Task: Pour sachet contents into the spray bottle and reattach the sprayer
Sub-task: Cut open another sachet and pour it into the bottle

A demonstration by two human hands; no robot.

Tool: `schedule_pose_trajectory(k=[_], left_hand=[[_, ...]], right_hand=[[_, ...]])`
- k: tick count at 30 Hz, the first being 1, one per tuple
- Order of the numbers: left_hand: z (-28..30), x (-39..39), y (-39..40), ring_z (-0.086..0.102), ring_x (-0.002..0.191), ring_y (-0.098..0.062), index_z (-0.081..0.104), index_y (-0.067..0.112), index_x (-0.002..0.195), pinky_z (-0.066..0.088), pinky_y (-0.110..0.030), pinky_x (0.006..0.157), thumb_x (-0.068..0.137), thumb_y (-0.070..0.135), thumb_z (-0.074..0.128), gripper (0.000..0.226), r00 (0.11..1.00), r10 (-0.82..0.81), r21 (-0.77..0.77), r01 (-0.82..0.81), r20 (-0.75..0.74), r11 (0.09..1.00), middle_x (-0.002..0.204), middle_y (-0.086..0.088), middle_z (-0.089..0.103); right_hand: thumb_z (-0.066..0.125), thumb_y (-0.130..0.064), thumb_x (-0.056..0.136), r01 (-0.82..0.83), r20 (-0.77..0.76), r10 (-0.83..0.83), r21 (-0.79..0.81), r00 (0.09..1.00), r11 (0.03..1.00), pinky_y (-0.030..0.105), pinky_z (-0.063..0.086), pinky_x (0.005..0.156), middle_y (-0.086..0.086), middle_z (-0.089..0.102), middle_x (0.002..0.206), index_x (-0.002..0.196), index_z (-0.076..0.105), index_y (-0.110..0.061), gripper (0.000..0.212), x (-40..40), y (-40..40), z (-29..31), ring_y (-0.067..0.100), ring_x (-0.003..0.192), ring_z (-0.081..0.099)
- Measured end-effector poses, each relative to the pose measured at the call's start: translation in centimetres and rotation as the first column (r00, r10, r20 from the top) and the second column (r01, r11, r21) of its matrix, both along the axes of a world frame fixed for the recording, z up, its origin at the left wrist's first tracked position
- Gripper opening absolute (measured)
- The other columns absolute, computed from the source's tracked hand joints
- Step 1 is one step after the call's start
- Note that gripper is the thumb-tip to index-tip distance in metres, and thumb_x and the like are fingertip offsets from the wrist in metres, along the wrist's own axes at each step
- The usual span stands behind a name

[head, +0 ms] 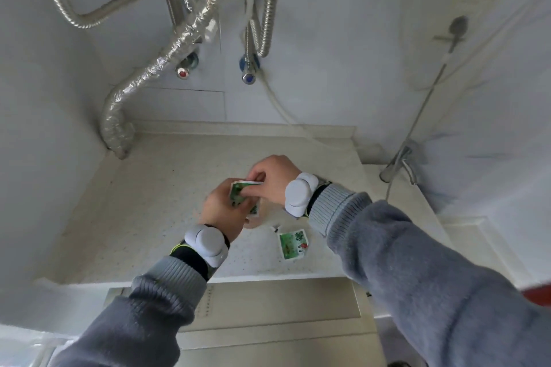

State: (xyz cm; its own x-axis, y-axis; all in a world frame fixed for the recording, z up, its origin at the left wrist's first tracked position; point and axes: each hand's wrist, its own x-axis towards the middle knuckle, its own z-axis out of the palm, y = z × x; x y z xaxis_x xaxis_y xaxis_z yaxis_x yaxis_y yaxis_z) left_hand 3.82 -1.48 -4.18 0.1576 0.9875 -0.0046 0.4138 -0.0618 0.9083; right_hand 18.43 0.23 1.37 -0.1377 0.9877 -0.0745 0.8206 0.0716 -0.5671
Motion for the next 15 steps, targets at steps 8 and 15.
schedule_pose_trajectory(k=[8, 15], left_hand=[[-0.8, 7.0, -1.7, 0.066, 0.053, -0.013, 0.062, 0.035, 0.088, 0.059, -0.036, 0.052, 0.082, 0.031, 0.067, 0.009, 0.989, -0.048, 0.095, 0.062, -0.141, 0.994, 0.07, 0.008, 0.064], [-3.2, 11.9, -3.0, 0.066, 0.057, -0.012, 0.055, 0.039, 0.098, 0.057, -0.032, 0.056, 0.088, 0.024, 0.062, 0.019, 0.962, -0.23, -0.091, 0.219, -0.145, 0.972, 0.075, 0.008, 0.068]], right_hand=[[0.081, -0.03, 0.076, 0.109, -0.016, -0.11, -0.02, 0.994, 0.994, 0.011, 0.043, 0.061, -0.012, 0.065, 0.071, 0.087, 0.077, -0.017, 0.017, 7.4, -3.2, -0.7, -0.002, 0.06, 0.056], [0.078, -0.033, 0.079, 0.191, 0.002, -0.192, -0.11, 0.981, 0.975, 0.007, 0.035, 0.056, -0.011, 0.066, 0.074, 0.091, 0.078, -0.021, 0.017, 12.6, -5.8, -3.5, -0.001, 0.062, 0.055]])
